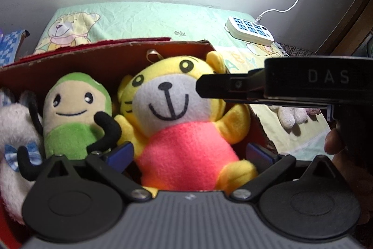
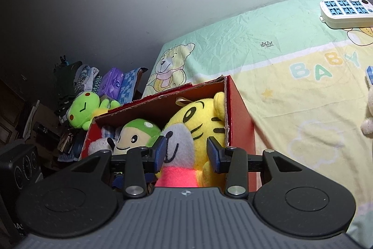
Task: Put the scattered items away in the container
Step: 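Lower the tiger plush into the box beside the green plush, then open the right gripper and withdraw it from the box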
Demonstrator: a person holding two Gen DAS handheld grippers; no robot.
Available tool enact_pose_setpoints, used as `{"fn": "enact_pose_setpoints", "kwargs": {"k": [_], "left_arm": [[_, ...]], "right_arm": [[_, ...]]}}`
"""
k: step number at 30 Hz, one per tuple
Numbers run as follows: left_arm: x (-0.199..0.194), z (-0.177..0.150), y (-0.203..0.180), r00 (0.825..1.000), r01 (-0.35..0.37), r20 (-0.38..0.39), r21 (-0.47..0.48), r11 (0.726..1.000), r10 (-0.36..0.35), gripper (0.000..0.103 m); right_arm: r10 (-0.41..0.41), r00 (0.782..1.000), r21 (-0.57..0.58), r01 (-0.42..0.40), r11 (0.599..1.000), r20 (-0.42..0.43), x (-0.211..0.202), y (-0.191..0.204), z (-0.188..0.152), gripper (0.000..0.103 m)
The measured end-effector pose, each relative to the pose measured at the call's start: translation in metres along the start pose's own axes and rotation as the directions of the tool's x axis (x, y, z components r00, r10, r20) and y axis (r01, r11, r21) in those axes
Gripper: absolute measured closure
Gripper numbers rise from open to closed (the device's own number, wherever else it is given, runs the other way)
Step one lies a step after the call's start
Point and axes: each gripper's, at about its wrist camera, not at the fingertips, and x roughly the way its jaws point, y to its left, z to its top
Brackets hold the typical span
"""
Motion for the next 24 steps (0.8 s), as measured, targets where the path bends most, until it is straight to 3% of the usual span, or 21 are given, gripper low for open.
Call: {"fn": "enact_pose_setpoints", "kwargs": {"k": [24], "left_arm": [[-0.038, -0.014, -0.014, 0.981, -0.190, 0.050, 0.003, 0.982, 0.189, 0.001]], "right_arm": [[-0.078, 0.994, -0.031, 0.080, 0.996, 0.075, -0.034, 0.017, -0.033, 0.060]]}}
